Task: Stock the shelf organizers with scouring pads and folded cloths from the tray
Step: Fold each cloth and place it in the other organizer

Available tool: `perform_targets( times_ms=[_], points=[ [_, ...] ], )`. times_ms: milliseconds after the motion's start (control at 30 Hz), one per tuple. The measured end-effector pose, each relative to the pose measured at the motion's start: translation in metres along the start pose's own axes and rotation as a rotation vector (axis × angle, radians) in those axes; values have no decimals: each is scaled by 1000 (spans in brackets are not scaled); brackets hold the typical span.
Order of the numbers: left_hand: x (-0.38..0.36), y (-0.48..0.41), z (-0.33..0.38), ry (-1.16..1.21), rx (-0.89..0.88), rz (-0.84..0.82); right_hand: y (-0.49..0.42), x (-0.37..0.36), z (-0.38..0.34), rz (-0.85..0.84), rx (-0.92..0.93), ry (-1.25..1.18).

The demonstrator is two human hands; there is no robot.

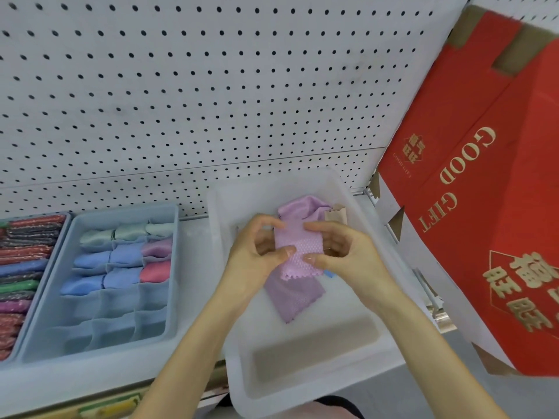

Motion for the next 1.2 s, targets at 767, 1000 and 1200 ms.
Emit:
perform_targets(
  times_ms=[767,1000,1200],
  points=[
    [7,2,36,-30,-5,-179,-7,2,-29,-279,42,-57],
    [11,24,37,249,141,-157,-11,-3,-26,-269,156,-104],
    [22,40,39,208,282,13,-10,-20,-19,-396,246,18]
  ],
)
Point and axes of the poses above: each hand's wrist, its own y-axis away from the middle knuckle, its own x-axis out of the back of the hand, z = x × y, the point moved 1 cm from there along -y, towards the middle knuckle, and after that the axes turned 10 degrees about -x, right-handed, at the moved point
